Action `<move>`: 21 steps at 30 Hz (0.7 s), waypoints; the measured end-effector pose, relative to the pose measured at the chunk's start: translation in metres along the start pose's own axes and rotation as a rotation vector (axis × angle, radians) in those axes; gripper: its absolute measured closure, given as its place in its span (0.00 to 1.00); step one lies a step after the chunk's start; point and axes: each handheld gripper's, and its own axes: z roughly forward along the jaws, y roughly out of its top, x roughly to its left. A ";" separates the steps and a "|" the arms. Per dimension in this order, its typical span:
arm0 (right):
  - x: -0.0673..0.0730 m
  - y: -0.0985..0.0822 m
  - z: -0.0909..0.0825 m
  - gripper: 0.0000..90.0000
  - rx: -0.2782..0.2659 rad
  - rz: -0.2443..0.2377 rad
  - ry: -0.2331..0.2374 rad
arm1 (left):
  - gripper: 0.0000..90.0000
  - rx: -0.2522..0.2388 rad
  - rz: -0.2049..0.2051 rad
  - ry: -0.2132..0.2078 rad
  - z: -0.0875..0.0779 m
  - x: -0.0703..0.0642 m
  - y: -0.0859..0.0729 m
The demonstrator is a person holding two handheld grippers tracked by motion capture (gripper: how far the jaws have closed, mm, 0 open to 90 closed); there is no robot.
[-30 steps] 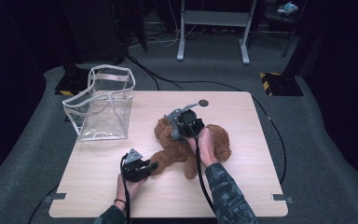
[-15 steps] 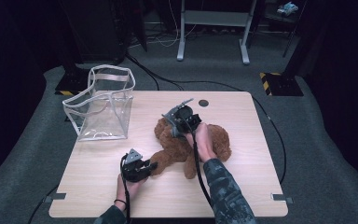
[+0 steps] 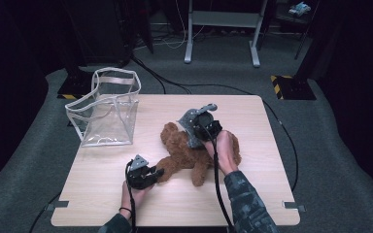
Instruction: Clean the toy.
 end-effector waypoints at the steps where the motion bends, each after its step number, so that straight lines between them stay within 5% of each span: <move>1: -0.001 -0.002 0.004 0.88 0.009 -0.015 -0.029 | 0.78 0.001 0.000 0.000 0.000 0.000 0.000; 9: -0.047 -0.038 -0.004 0.88 0.048 0.101 -0.088 | 0.78 -0.001 -0.002 0.001 0.000 0.000 0.000; 15: -0.062 -0.045 -0.021 0.88 0.042 0.104 -0.188 | 0.78 0.001 0.000 0.001 0.000 0.000 0.000; 21: -0.081 -0.064 -0.027 0.88 0.040 0.169 -0.199 | 0.78 0.001 0.009 0.003 0.000 0.001 0.000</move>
